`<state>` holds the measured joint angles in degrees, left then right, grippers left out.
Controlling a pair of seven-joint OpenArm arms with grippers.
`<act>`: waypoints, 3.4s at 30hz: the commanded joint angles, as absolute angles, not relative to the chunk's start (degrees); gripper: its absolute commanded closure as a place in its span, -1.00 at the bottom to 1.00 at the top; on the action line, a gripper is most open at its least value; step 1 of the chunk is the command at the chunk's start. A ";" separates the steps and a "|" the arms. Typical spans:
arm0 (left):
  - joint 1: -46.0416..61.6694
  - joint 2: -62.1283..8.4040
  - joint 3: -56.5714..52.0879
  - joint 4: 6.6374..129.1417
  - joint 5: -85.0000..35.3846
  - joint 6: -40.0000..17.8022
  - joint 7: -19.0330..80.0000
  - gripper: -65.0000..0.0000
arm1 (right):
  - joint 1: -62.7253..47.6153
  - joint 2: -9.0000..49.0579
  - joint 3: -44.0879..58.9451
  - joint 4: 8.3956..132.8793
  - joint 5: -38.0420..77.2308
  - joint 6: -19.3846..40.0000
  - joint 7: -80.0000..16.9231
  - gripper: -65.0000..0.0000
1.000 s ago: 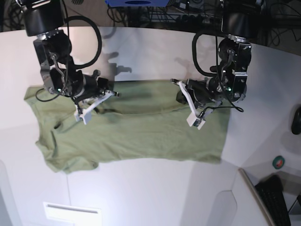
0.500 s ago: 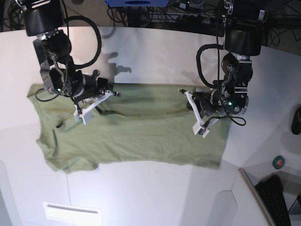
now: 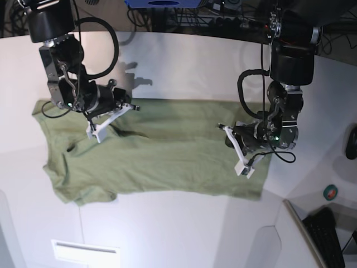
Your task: Layout the t-shirt on the table in an organized manner, then fold the t-shirt properly
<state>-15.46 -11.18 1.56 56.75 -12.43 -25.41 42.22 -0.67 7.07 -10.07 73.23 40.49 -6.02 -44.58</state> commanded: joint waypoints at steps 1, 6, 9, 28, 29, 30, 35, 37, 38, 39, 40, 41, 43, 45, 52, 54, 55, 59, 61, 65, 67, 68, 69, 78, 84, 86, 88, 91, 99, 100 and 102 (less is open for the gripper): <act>-17.19 -11.74 1.36 56.66 -12.88 -25.36 41.27 1.00 | 0.31 7.25 -9.80 74.15 41.19 -5.58 -44.00 1.00; -17.89 -11.91 1.01 57.98 -13.32 -25.36 41.27 1.00 | 0.31 7.25 -9.80 74.15 41.19 -5.58 -44.00 1.00; -17.19 -11.91 1.01 60.62 -13.32 -25.36 41.45 1.00 | 0.31 7.25 -9.80 74.33 41.36 -5.58 -44.09 1.00; 6.81 -17.54 -22.99 79.60 -37.23 -25.63 41.98 1.00 | -5.41 6.73 -1.63 91.74 41.54 -5.49 -42.59 1.00; 7.96 -17.80 -23.87 79.87 -38.20 -25.63 41.89 1.00 | -6.73 6.73 0.75 92.79 41.54 -5.49 -41.19 1.00; 8.92 -17.80 -25.54 79.96 -38.99 -25.63 41.89 1.00 | -7.96 6.73 3.21 93.67 41.54 -5.49 -39.78 1.00; 12.79 -16.66 -35.21 79.69 -39.78 -25.63 41.89 0.45 | -11.82 6.99 14.11 95.78 41.63 -3.21 -37.76 1.00; 13.32 -16.22 -38.02 79.69 -39.78 -25.63 41.89 -0.05 | -12.09 6.64 19.38 95.08 41.63 0.40 -38.02 0.79; 13.41 -15.69 -38.90 79.69 -39.78 -25.63 41.89 -0.26 | -12.09 6.29 21.85 94.73 41.63 2.51 -38.02 0.48; 13.41 -15.34 -39.08 79.69 -39.78 -25.63 41.89 -0.41 | -12.00 5.67 23.87 94.11 41.63 4.44 -38.02 0.23; 13.23 -15.16 -38.99 79.78 -39.78 -25.63 41.89 -0.50 | -11.91 5.23 25.80 93.58 41.63 6.11 -38.02 0.00; 13.14 -15.08 -38.99 79.87 -39.78 -25.63 41.89 -0.55 | -11.74 4.88 28.35 93.05 41.63 7.43 -38.02 -0.18; 12.70 -14.11 -39.34 79.60 -39.87 -25.63 41.89 -0.55 | -11.74 4.62 32.31 92.00 41.63 8.57 -38.02 -0.31; 12.70 -13.67 -39.60 78.64 -39.96 -25.63 41.89 -0.57 | -12.00 4.62 35.91 91.12 41.63 9.10 -38.11 -0.31; 9.80 -13.49 -40.92 68.26 -39.96 -25.63 41.80 -0.55 | -12.53 1.89 44.00 82.86 41.63 9.36 -40.13 -0.31; 8.31 -13.49 -40.92 66.07 -39.96 -25.63 41.80 -0.55 | -11.91 1.71 44.09 79.96 41.63 9.36 -40.13 -0.31; 7.69 -13.41 -40.75 65.45 -39.96 -25.63 41.80 -0.55 | -11.47 1.63 44.09 78.73 41.63 9.36 -40.13 -0.31; 5.41 -12.26 -39.87 64.66 -39.60 -25.63 41.80 -0.55 | -9.98 1.63 44.09 74.77 41.63 9.36 -40.13 -0.31; 4.88 -11.82 -39.87 64.66 -39.60 -25.45 41.80 -0.55 | -9.54 1.63 44.09 73.19 41.63 9.36 -40.13 -0.31; 3.21 -10.77 -38.02 64.66 -39.52 -25.36 41.80 -0.55 | -8.04 1.63 44.09 71.16 41.54 9.36 -40.04 -0.31; 2.42 -10.59 -36.70 64.22 -39.52 -25.36 41.80 -0.54 | -6.81 1.63 44.09 70.02 41.54 9.36 -39.96 -0.31; 1.89 -10.59 -36.00 63.25 -39.52 -25.36 41.80 -0.54 | -6.20 1.63 44.18 69.67 41.54 9.36 -39.96 -0.31; 0.92 -10.59 -35.65 61.85 -39.52 -25.36 41.80 -0.54 | -5.58 1.71 44.26 69.23 41.36 9.36 -39.96 -0.31; -1.89 -10.68 -35.12 54.81 -39.52 -25.36 38.11 -0.54 | -1.63 2.07 44.09 64.48 41.19 9.36 -38.99 -0.31; -1.89 -10.77 -32.04 54.81 -39.52 -25.36 37.76 0.50 | -1.01 2.24 44.35 61.41 41.19 9.36 -35.56 0.23; -1.89 -10.86 -31.87 54.81 -39.52 -25.36 37.76 1.00 | -1.19 2.24 44.44 61.05 41.19 9.36 -35.56 0.78; -1.80 -10.95 -31.69 55.16 -39.52 -25.36 37.85 1.00 | -1.45 2.15 44.44 61.23 41.36 9.36 -35.65 1.00; -1.19 -11.47 -31.69 56.31 -39.52 -25.36 38.11 1.00 | -2.51 2.15 44.00 61.58 41.45 9.36 -36.88 1.00; 11.03 -14.64 -32.04 68.00 -39.78 -25.36 38.20 1.00 | -11.65 1.63 44.00 75.74 41.54 9.36 -47.25 1.00; 12.70 -14.81 -32.04 69.14 -39.78 -25.36 38.20 1.00 | -13.14 1.27 44.00 77.41 41.54 9.36 -48.13 1.00; 15.34 -14.90 -32.13 70.81 -39.78 -25.36 38.20 1.00 | -16.31 -0.04 44.00 80.13 41.54 9.36 -48.84 1.00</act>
<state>15.57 -13.76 -31.79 69.91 -39.13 -25.43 39.48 -16.21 -0.21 43.77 79.50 41.19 9.10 -49.10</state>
